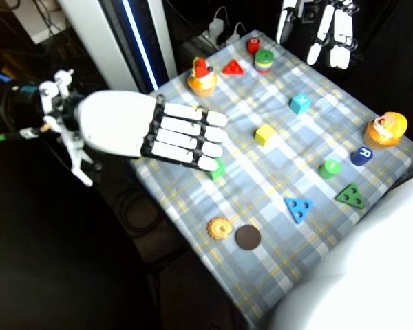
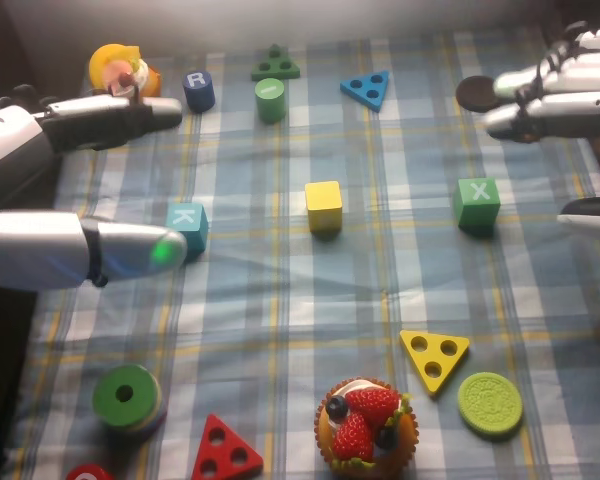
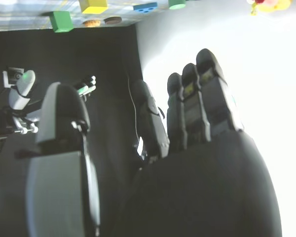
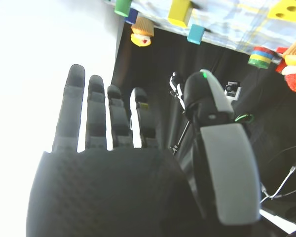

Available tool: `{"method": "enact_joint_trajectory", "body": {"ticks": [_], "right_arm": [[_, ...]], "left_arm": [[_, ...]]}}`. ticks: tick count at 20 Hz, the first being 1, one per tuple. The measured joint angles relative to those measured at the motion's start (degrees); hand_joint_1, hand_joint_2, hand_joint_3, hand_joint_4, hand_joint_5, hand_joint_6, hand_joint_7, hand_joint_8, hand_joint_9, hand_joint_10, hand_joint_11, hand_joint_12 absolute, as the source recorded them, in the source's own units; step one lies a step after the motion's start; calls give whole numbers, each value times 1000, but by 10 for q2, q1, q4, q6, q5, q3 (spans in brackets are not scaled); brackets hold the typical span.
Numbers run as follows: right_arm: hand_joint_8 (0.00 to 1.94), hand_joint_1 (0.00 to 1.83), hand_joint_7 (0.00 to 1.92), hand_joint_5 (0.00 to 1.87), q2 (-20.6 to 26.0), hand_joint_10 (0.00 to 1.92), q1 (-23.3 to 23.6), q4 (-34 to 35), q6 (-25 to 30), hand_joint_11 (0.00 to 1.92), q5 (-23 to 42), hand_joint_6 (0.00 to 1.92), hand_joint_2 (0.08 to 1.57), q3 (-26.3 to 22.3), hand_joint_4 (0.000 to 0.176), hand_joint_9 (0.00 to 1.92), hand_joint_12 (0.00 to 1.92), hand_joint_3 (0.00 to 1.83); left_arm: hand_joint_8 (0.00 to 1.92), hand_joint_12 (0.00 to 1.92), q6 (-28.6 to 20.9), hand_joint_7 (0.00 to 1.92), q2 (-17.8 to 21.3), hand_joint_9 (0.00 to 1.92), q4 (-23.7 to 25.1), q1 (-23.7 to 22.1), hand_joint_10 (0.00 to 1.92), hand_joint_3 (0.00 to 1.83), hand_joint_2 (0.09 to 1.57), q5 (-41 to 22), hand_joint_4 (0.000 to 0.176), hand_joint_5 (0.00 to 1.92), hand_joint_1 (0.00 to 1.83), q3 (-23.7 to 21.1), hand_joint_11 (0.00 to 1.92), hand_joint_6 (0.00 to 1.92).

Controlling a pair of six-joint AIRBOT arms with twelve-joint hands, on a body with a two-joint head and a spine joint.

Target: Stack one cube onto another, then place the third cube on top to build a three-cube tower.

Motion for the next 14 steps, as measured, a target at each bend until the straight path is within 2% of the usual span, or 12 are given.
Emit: {"method": "enact_joint_trajectory", "body": {"ticks": [4,5,6,7,11,13,14], "right_arm": [[0,677,347,469,-2,0,0,1,0,0,-3,0,1149,1,0,386,1195,0],[1,702,350,470,-3,0,0,0,0,0,-3,1,1138,1,0,384,1193,0],[0,702,346,466,-4,0,0,-1,0,0,-3,0,1139,1,0,375,1181,0],[2,697,351,470,-4,3,0,-2,0,0,-3,2,1136,1,0,380,1180,0],[1,628,355,453,-4,1,2,-3,0,1,-5,0,1153,2,0,373,1132,2],[5,629,367,460,-4,8,2,-3,0,27,-4,3,1151,2,0,391,1145,0],[3,623,365,456,-4,6,2,-6,1,25,-3,1,1154,2,0,390,1142,1]], "left_arm": [[3,314,1,330,-4,309,2,-6,4,0,929,2,174,311,487,4,86,4],[1,318,16,321,-7,306,-4,-9,2,0,919,3,176,310,524,6,97,3],[0,325,49,313,-10,303,-17,-16,1,0,931,6,176,288,503,6,110,1],[5,338,107,325,-12,323,-38,-25,8,0,927,15,176,293,515,1,134,4],[6,349,200,339,-36,354,-72,-42,12,0,907,49,176,234,541,2,137,1],[1,347,266,322,-49,344,-105,-57,3,1,919,65,176,187,570,10,114,0],[1,383,310,361,-57,380,-129,-65,3,0,899,72,176,238,633,18,131,1]]}}
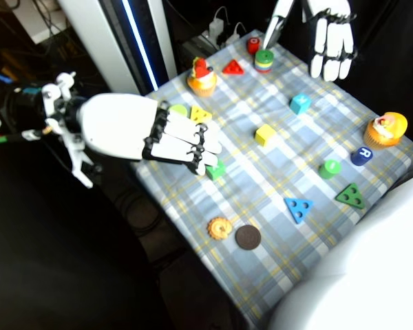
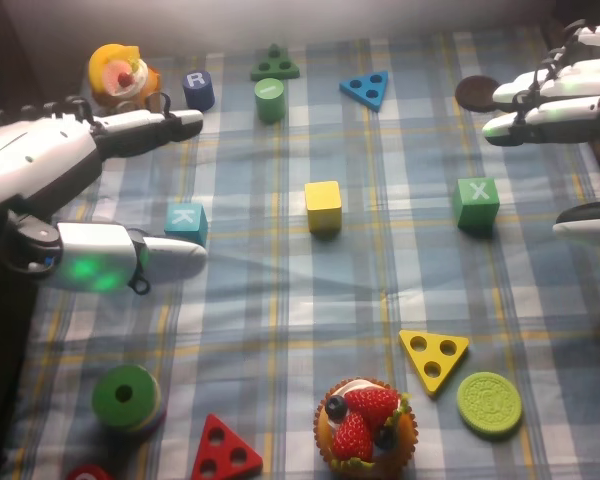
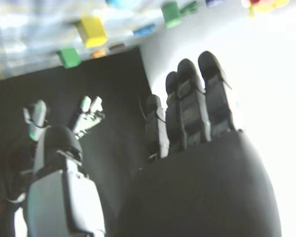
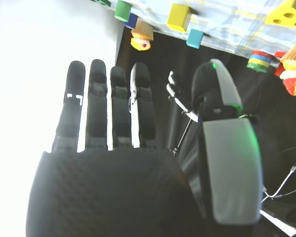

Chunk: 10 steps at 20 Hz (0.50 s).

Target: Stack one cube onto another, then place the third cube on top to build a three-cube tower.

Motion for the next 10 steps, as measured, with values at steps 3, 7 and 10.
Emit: {"method": "enact_joint_trajectory", "body": {"ticks": [3,7,10], "right_arm": [[4,632,370,463,0,7,0,-2,2,25,0,4,1153,0,0,395,1136,0],[0,628,369,467,0,5,0,-2,3,35,-1,2,1151,0,0,400,1129,0],[0,643,366,469,0,1,0,-4,3,22,-1,2,1152,0,0,393,1130,0]], "left_arm": [[9,391,70,391,-21,396,-43,-15,9,0,893,22,176,260,714,19,112,6],[9,409,152,450,-44,458,-87,-35,10,7,923,59,176,332,736,40,139,10],[7,435,194,509,-56,506,-115,-46,6,2,931,75,176,385,759,56,140,4]]}}
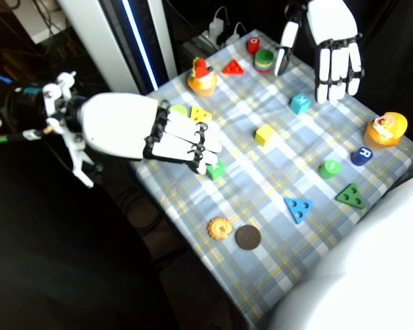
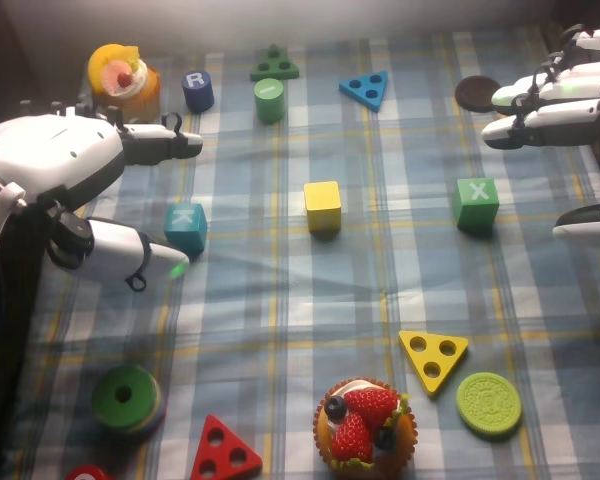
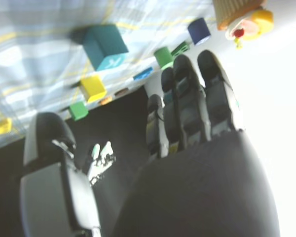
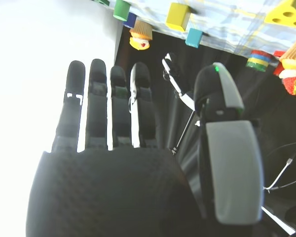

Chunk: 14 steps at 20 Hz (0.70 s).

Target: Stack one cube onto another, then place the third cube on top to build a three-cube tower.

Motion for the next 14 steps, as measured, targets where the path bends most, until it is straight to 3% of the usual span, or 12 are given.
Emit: {"method": "enact_joint_trajectory", "body": {"ticks": [3,4,5,7,9,10,12,14], "right_arm": [[3,663,371,476,0,5,0,0,0,22,-1,2,1154,0,0,405,1186,2],[2,653,370,474,0,5,0,0,0,25,-1,1,1156,0,0,407,1193,2],[2,655,371,475,0,4,0,-2,0,16,1,1,1155,0,0,405,1186,1],[5,633,380,477,0,6,0,-2,1,27,0,2,1158,0,0,412,1185,2],[2,613,376,462,0,4,0,-2,2,27,-1,0,1164,0,0,410,1187,4],[1,646,373,464,0,1,0,-2,2,5,0,1,1163,0,0,401,1200,1],[1,669,377,471,0,0,0,-2,2,0,-1,2,1161,0,0,395,1198,1],[3,677,383,469,0,5,0,-2,2,5,0,1,1164,0,0,407,1207,1]], "left_arm": [[16,446,28,605,-8,573,-19,-8,13,5,954,13,176,435,728,11,153,8],[9,453,30,642,-10,602,-22,-10,9,1,951,16,166,476,754,14,164,6],[16,450,30,676,-12,620,-23,-12,12,0,944,18,141,517,787,16,157,17],[10,439,35,721,-20,646,-24,-16,8,0,951,23,127,564,789,21,138,9],[2,385,57,731,-29,651,-33,-22,1,2,980,29,136,588,744,27,169,4],[0,349,60,754,-30,676,-35,-22,1,1,984,31,120,629,757,28,208,0],[5,284,62,784,-35,705,-40,-24,5,0,983,37,106,672,805,35,255,5],[5,205,64,803,-37,717,-43,-24,6,0,1000,42,107,694,796,39,276,7]]}}
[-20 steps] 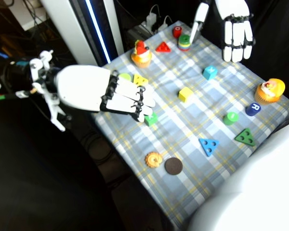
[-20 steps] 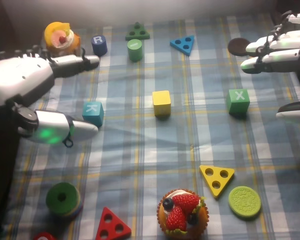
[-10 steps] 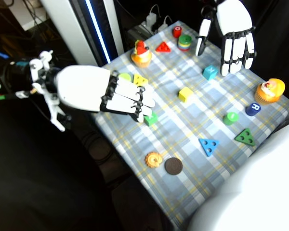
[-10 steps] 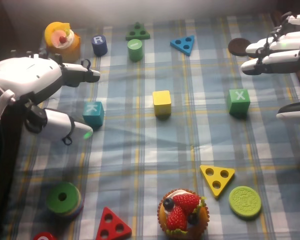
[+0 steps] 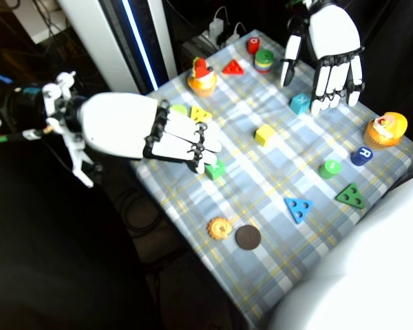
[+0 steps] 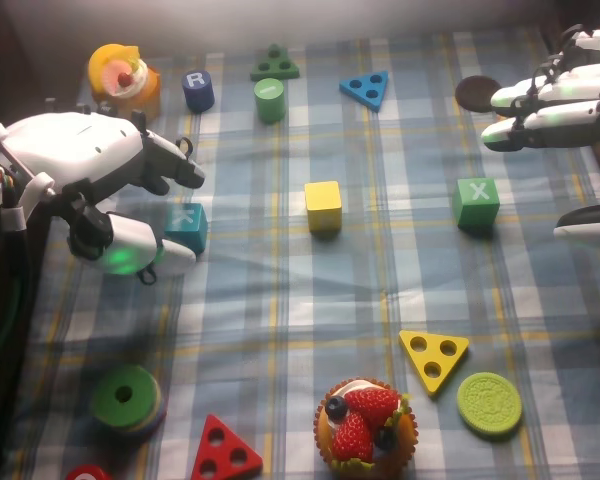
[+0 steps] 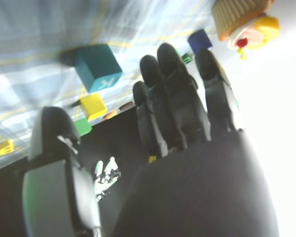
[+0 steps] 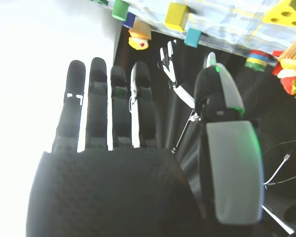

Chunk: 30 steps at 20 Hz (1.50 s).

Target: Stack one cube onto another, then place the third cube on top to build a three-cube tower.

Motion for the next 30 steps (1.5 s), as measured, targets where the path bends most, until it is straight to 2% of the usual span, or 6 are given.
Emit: {"method": "enact_joint_trajectory", "body": {"ticks": [16,17,18,21,29,30], "right_arm": [[1,680,403,478,0,2,0,-2,0,0,1,0,1147,0,0,421,1278,0],[1,693,403,480,0,0,0,-2,0,0,0,1,1141,0,0,414,1273,0],[2,711,406,480,0,3,0,-2,0,6,0,1,1139,0,0,421,1279,0],[0,714,407,477,0,2,0,-2,0,20,0,0,1140,0,0,428,1254,0],[2,702,412,485,0,3,0,-2,0,15,0,2,1143,0,0,426,1268,1],[0,726,410,481,0,0,0,-2,0,8,1,0,1143,0,0,418,1259,0]], "left_arm": [[6,94,26,965,-21,869,-27,-10,17,0,1055,13,80,885,896,21,371,4],[0,70,26,980,-23,886,-27,-10,6,0,1140,13,157,961,987,21,385,770],[4,64,26,999,-24,901,-28,-10,6,0,1144,13,172,921,985,21,401,1014],[1,46,25,995,-26,892,-30,-10,1,0,1144,11,176,901,981,23,375,1092],[2,39,24,1006,-30,911,-39,-7,8,0,1132,7,176,924,991,30,397,1055],[4,19,23,967,-31,877,-40,-6,5,0,1047,5,92,871,885,30,380,131]]}}
